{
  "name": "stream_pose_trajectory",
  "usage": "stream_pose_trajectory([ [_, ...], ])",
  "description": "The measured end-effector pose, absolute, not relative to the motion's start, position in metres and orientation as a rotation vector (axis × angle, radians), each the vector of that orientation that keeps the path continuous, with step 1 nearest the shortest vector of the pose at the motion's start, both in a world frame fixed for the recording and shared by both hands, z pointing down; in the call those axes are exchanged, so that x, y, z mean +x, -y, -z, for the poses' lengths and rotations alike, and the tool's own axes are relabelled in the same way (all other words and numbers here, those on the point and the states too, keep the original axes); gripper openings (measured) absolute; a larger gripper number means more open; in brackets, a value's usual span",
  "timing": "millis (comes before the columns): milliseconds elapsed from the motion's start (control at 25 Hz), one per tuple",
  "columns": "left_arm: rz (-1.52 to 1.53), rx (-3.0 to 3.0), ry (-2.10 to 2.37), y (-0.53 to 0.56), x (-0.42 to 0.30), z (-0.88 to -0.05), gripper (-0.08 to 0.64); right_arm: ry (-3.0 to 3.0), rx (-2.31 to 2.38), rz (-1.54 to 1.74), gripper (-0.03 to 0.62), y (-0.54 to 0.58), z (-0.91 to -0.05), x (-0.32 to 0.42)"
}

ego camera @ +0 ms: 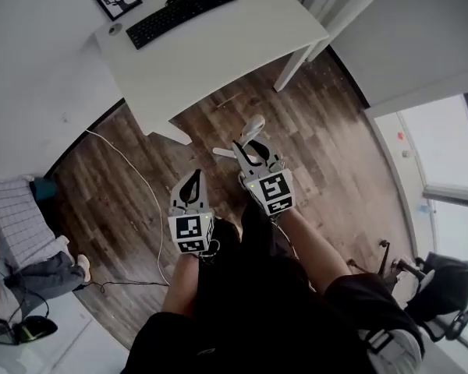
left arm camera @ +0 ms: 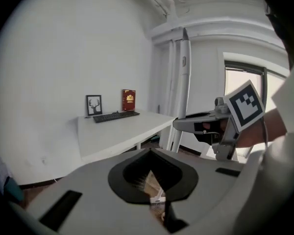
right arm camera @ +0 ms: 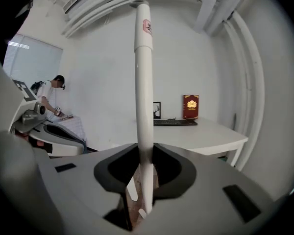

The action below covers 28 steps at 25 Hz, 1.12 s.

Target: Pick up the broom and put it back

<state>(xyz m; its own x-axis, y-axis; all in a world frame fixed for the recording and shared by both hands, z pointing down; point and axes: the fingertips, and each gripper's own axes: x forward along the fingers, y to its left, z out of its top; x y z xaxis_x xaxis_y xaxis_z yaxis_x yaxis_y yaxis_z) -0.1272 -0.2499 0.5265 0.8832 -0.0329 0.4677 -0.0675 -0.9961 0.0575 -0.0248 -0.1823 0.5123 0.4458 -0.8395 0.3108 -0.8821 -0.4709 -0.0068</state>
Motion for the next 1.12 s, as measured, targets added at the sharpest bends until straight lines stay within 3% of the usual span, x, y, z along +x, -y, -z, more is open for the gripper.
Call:
stream_pose_trajectory([
  [280, -0.761, 3.028, -0.193, 0.193, -0.096, -0.528, 0.000, 1.264, 2.648, -0.488, 0.101, 0.088, -0.523, 0.010],
  [640, -0.909, 3.018, -0.360, 0.114, -0.004, -0.571, 0.000, 1.250, 2.638, -0.773, 0.101, -0.009, -0.584, 0.081],
  [1120, -1.107, 2.921, -0.408, 0.051, 0.085, -0.653, 0.001, 1.297, 2.598, -0.912, 0.101, -0.060, -0.679, 0.146],
])
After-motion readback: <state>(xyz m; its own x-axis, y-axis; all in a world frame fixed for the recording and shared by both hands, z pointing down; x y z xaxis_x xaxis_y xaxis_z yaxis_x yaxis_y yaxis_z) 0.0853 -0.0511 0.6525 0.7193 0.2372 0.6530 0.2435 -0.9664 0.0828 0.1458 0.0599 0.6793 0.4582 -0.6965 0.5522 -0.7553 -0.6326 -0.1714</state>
